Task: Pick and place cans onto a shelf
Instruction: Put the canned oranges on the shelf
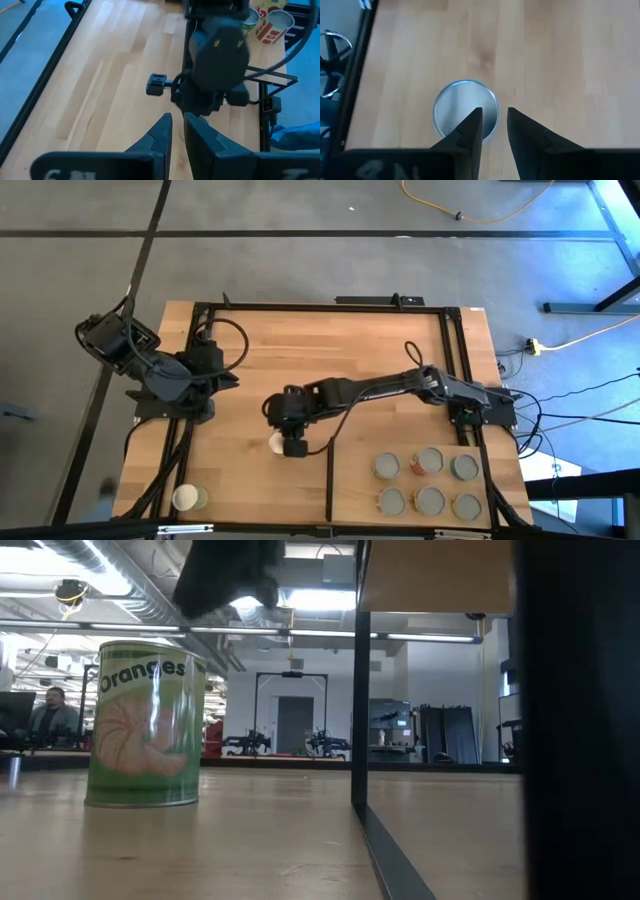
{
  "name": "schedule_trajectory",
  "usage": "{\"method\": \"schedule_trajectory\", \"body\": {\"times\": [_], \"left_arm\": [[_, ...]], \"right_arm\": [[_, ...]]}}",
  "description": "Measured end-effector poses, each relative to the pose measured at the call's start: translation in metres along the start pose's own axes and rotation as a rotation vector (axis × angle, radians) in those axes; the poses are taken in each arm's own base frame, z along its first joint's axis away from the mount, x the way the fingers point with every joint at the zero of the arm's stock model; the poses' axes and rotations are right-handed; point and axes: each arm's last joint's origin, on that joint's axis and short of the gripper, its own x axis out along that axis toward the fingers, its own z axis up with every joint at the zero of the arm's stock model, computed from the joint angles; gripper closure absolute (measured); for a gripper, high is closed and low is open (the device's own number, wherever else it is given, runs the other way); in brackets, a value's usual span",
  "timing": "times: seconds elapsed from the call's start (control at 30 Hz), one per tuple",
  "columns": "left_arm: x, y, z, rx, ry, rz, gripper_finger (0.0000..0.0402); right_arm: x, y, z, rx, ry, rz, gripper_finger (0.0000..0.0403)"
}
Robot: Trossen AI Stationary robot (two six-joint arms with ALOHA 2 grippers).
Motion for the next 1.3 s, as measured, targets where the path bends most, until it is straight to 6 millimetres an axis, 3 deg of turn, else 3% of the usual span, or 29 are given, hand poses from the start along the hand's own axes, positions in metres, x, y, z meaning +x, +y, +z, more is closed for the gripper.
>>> {"method": "schedule_trajectory", "body": {"times": [0.13, 0.37, 1.1, 1.3], "left_arm": [[0.000, 0.000, 0.000, 0.000, 0.000, 0.000, 0.0358], [0.000, 0.000, 0.000, 0.001, 0.000, 0.000, 0.0358], [0.000, 0.000, 0.000, 0.001, 0.000, 0.000, 0.0358], [0.000, 0.000, 0.000, 0.001, 0.000, 0.000, 0.0358]], "right_arm": [[0.018, -0.006, -0.005, 0.006, 0.039, -0.007, 0.0311], [0.032, -0.019, -0.009, 0.024, 0.065, -0.022, 0.0311], [0.036, -0.023, -0.009, 0.040, 0.078, 0.047, 0.0311], [0.047, -0.024, -0.013, 0.042, 0.104, 0.068, 0.0311]]}}
